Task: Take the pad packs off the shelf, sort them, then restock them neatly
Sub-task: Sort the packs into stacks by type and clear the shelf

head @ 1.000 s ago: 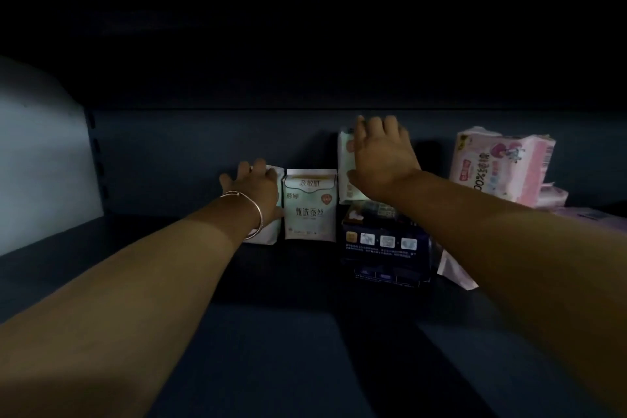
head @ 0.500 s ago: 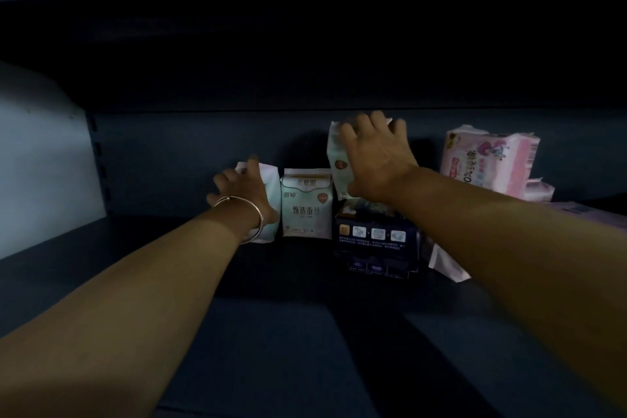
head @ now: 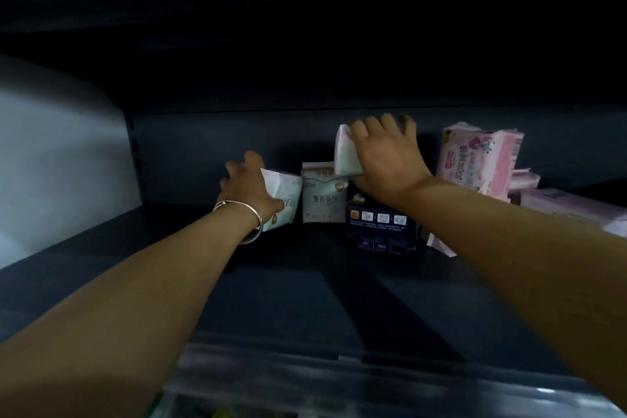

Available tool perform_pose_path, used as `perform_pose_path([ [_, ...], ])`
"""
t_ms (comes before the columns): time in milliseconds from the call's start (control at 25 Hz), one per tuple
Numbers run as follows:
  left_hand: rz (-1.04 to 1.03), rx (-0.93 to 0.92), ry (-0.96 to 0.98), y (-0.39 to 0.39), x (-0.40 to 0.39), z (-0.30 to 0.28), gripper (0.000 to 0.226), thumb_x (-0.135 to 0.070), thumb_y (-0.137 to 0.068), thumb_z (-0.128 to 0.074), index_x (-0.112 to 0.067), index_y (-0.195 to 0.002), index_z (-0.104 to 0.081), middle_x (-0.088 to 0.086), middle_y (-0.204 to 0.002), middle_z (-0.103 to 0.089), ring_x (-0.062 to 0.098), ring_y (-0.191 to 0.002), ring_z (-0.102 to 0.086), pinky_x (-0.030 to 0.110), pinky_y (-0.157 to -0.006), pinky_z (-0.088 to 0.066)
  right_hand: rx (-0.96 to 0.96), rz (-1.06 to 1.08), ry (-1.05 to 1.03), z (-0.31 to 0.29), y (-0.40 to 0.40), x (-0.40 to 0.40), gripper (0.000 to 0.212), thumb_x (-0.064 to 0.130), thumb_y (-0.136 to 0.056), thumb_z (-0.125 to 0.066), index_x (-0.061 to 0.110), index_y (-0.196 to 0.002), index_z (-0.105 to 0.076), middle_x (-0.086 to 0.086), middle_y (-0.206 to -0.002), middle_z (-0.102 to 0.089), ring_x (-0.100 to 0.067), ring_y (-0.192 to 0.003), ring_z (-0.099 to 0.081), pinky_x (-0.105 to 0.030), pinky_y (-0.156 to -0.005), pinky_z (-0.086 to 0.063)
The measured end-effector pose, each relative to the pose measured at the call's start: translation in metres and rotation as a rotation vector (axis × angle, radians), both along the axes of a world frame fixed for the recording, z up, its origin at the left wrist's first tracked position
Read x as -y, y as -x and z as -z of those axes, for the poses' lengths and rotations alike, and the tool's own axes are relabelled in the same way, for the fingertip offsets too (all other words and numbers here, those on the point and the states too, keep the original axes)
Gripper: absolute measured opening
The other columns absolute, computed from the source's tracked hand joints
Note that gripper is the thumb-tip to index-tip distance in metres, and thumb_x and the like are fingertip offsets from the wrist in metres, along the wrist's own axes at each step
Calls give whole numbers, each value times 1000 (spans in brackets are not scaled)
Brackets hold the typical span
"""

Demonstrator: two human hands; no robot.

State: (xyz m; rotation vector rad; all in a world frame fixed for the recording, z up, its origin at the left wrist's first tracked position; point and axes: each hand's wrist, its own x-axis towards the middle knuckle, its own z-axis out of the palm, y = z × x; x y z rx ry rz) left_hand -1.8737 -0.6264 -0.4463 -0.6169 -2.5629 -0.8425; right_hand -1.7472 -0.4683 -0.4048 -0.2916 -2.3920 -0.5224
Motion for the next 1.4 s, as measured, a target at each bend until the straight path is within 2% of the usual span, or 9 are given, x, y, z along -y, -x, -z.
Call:
perform_pose_path([
  [160, 73, -12, -82, -38, 26, -18, 65, -20, -69, -76, -14, -117, -32, 9, -117, -31, 33, -99, -51, 35, -81, -46, -133, -182, 96, -4, -35, 26, 65, 30, -75, -72, 12, -128, -41, -7, -127, -49, -29, -119, -35, -41, -102, -19],
  [280, 81, 12, -63, -80, 53, -24, 76, -19, -68, -76, -15, -126, -28, 10, -124, -28, 33, -110, -46, 38, -89, -45, -162, -253, 161, 1, -74, 52, 66, 28, -69, -74, 9, -125, -43, -8, -121, -50, -29, -113, -38, -37, -93, -25],
  [400, 41, 77, 20, -124, 87, -23, 86, -17, -65, -78, -14, -134, -26, 10, -130, -26, 32, -117, -42, 40, -93, -45, -134, -278, 266, 13, -121, 75, 67, 32, -69, -74, 10, -123, -40, -5, -120, -45, -25, -110, -35, -34, -92, -26],
  [560, 39, 87, 104, -196, 131, -9, 74, -11, -60, -80, -10, -121, -38, 9, -114, -32, 33, -106, -47, 39, -84, -48, -54, -321, 395, 42, -198, 107, 81, 39, -68, -75, 12, -133, -33, -6, -122, -45, -26, -110, -36, -39, -94, -33],
  [720, 73, 83, 126, -263, 163, 20, 75, -9, -58, -82, -9, -122, -42, 13, -120, -38, 29, -104, -48, 32, -83, -43, 102, -291, 467, 79, -268, 133, 86, 33, -66, -76, 18, -138, -31, -7, -123, -47, -28, -115, -36, -42, -96, -28],
  [920, 113, 149, 171, -334, 201, 78, 73, -7, -57, -84, -8, -120, -46, 13, -114, -52, 29, -102, -53, 35, -83, -48, 231, -269, 553, 143, -340, 160, 73, 36, -66, -77, 16, -124, -38, -2, -109, -47, -26, -110, -36, -40, -90, -27],
  [1120, 143, 357, 343, -362, 238, 167, 68, 2, -60, -80, -8, -116, -42, 11, -110, -49, 22, -88, -50, 27, -64, -43, 471, -193, 731, 221, -370, 182, 74, 30, -65, -81, 12, -121, -36, -5, -102, -41, -28, -110, -40, -45, -94, -38],
  [1280, 177, 453, 570, -365, 266, 248, 79, -6, -56, -83, -15, -124, -43, 12, -119, -42, 31, -103, -53, 37, -88, -49, 725, -112, 762, 289, -370, 205, 85, 32, -65, -82, 11, -132, -35, -13, -127, -46, -31, -119, -41, -46, -99, -41],
  [1400, 221, 482, 719, -366, 284, 304, 72, -8, -58, -77, -21, -123, -49, 12, -120, -46, 33, -109, -50, 37, -94, -47, 860, -74, 673, 331, -373, 220, 81, 40, -67, -79, 10, -130, -39, -11, -127, -47, -29, -119, -41, -37, -100, -40],
])
